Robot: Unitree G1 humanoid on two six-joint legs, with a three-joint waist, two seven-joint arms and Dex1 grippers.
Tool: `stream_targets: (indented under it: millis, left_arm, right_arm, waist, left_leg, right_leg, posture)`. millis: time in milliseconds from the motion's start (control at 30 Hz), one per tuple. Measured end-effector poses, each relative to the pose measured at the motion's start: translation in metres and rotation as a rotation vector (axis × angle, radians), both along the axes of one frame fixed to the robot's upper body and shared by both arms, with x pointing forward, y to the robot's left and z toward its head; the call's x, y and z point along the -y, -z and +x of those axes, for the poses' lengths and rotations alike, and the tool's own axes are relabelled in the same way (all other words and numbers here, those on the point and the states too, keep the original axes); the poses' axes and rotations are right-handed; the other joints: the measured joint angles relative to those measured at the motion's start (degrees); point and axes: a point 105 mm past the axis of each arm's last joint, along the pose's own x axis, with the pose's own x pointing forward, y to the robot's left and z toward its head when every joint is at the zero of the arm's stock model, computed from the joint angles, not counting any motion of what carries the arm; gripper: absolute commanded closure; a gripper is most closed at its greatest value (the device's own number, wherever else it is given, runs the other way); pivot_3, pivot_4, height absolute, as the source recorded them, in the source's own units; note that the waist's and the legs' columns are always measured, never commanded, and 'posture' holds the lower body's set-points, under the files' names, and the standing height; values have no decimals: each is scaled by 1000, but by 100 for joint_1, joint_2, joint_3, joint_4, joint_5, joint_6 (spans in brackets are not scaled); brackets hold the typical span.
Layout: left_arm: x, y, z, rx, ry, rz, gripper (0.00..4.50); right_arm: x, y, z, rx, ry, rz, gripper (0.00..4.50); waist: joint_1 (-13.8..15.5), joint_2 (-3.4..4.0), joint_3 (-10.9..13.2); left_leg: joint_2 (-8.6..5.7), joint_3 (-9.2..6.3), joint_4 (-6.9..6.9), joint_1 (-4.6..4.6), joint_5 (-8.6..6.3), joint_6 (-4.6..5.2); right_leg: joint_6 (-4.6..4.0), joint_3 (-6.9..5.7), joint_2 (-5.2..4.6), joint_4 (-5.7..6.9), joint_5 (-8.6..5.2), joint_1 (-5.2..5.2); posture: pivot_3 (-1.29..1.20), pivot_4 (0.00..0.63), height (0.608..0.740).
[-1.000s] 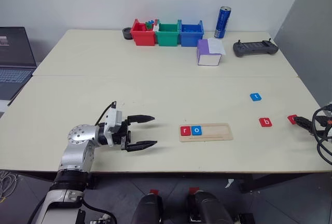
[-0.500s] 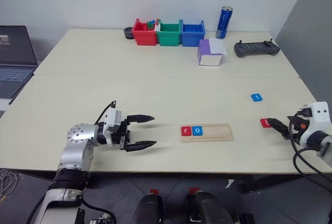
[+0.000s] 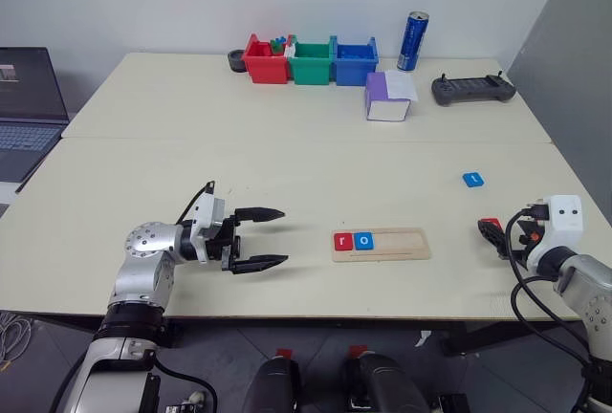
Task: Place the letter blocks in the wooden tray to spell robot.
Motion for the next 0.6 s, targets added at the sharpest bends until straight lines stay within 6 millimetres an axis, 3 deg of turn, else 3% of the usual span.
stream_targets:
  millis: [133,300,400,600]
  left_arm:
    - [0,0,0,0,2,0,57]
    - [2,1,0,-3,7,3,57]
    - [1,1,0,-2,7,3,0]
    - [1,1,0,-1,6,3,0]
  right_arm:
    - [-9,9,4,-16,-14,16,0]
    - [-1,19,9,-25,31,5,0]
    - [5,20,10,-17,62,-16,623]
    - [14,22,10,-5,110,-48,2758]
  waist:
    - [-2,0,0]
    - [4,0,0]
    - [4,-1,0]
    - [3,-1,-1]
  left_leg:
    - [0,0,0,0,0,0]
    - [-1,-1,0,-2,0,1]
    - [-1,-1,1,-2,-1,1]
    - [-1,-2,0,-1,-1,1]
  right_leg:
    - [0,0,0,0,0,0]
    - [0,-1,0,-2,0,0]
    - [0,-1,0,-2,0,1]
    - [0,-1,0,-3,0,1]
  posture:
    - [0,150,740]
    - [0,150,740]
    - [0,150,740]
    - [0,150,740]
